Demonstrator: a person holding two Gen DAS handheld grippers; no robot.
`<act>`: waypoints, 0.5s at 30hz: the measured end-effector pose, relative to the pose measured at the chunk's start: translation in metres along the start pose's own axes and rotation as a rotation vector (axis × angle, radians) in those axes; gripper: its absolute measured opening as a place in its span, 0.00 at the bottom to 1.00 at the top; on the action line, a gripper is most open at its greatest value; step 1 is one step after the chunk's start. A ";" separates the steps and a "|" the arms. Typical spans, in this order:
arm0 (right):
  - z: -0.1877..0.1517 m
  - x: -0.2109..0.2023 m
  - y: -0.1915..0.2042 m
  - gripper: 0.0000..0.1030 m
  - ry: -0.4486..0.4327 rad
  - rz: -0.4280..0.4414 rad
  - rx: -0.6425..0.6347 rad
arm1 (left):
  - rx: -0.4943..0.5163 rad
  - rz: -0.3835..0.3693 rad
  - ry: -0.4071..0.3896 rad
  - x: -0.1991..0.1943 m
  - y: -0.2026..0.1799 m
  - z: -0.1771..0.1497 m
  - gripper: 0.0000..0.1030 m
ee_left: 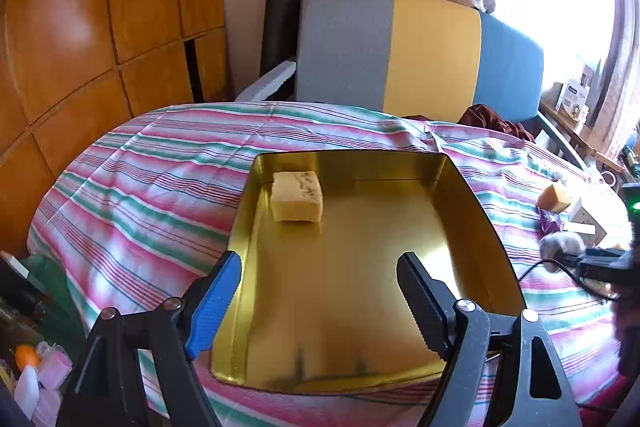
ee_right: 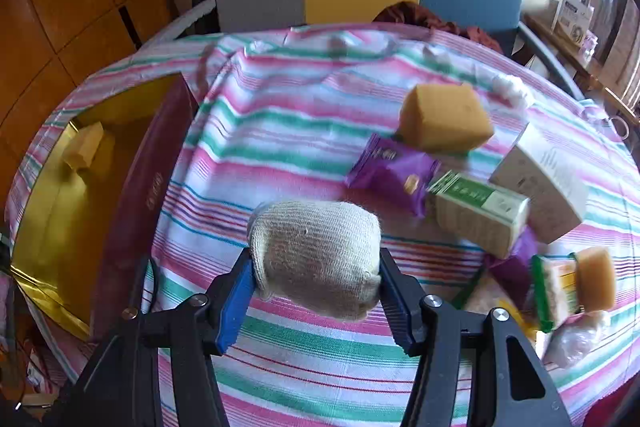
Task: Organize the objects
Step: 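Carry the white cloth bundle into the tray and open the right gripper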
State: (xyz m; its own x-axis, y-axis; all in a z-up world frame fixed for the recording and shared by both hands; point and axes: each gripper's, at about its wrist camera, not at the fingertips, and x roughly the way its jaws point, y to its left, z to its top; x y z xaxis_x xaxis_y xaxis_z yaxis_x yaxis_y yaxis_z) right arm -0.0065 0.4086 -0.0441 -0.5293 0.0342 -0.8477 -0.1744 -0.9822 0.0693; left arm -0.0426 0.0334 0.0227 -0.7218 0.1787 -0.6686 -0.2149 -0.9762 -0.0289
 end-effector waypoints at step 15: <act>0.021 -0.072 0.150 0.57 -0.075 0.249 -0.284 | -0.118 0.019 -0.014 -0.012 0.053 -0.019 0.79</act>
State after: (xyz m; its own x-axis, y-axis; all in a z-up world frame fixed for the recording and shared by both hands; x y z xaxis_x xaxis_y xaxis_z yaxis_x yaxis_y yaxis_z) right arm -0.0114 0.2624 0.0385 -0.5878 -0.2090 -0.7816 0.1988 -0.9737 0.1108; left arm -0.0330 -0.0231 0.0155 -0.7340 0.1613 -0.6597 -0.1233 -0.9869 -0.1041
